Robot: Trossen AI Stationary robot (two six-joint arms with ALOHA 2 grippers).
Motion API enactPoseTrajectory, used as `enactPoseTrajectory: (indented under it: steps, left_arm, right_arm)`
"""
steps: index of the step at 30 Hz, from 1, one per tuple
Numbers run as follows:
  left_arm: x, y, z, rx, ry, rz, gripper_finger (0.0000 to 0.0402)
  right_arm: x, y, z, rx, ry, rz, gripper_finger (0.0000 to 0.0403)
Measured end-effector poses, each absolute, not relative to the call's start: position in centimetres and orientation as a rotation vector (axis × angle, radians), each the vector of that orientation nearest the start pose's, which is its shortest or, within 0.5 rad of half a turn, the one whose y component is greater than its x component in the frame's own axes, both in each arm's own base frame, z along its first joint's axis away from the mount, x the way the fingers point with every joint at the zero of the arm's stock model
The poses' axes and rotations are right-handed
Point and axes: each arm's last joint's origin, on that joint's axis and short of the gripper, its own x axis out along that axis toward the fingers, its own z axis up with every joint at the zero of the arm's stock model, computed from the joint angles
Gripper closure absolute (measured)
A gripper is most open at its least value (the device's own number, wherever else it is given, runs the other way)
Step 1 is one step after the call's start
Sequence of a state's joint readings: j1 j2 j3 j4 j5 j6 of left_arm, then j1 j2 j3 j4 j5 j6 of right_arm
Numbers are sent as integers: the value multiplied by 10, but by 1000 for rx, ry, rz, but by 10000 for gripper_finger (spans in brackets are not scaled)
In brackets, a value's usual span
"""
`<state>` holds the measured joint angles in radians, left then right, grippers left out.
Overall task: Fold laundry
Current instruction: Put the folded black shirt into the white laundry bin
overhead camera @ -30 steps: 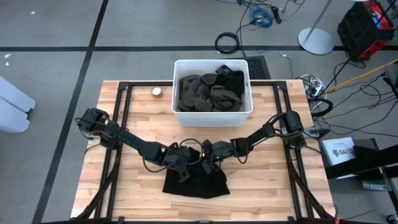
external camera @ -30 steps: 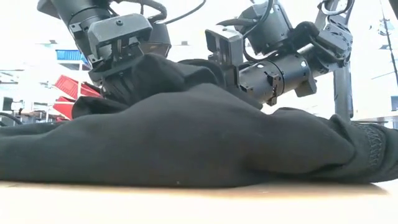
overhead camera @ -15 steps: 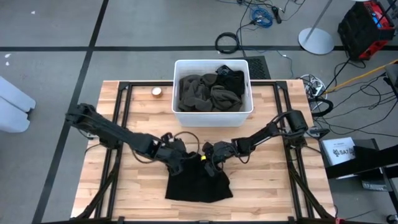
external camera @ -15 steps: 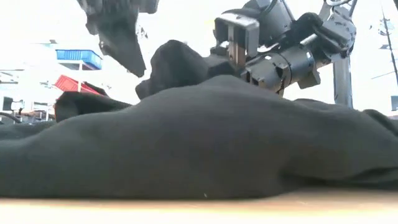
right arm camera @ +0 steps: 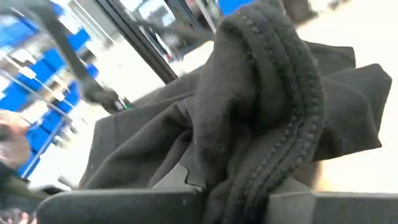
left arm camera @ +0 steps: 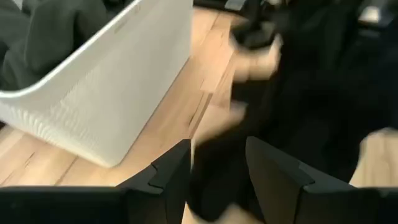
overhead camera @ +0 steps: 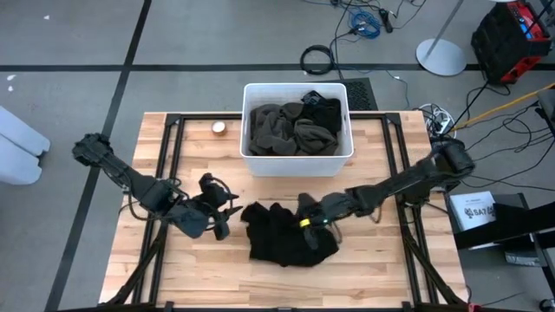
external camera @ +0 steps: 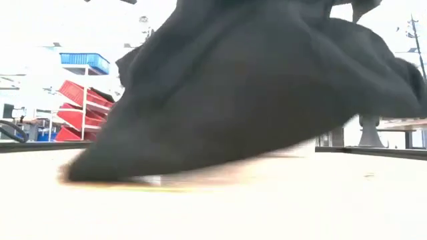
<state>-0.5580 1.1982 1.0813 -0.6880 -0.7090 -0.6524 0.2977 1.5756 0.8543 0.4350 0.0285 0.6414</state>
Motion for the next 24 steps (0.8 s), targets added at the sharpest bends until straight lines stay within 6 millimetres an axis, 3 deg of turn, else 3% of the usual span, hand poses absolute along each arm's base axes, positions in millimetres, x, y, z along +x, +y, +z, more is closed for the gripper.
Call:
enactPoseTrajectory:
  steps: [6, 11, 17, 24]
  left_arm:
    - [199, -114, 293, -151, 656, 386, 237]
    - [196, -112, 268, -169, 669, 440, 237]
    - [200, -115, 241, -224, 601, 403, 237]
    - [213, -117, 229, -200, 478, 321, 237]
  right_arm:
    - [293, 99, 286, 505, 114, 254, 371]
    - [266, 80, 338, 449, -90, 272, 371]
    - [246, 40, 406, 369, -219, 155, 371]
    - [238, -34, 484, 263, -50, -135, 371]
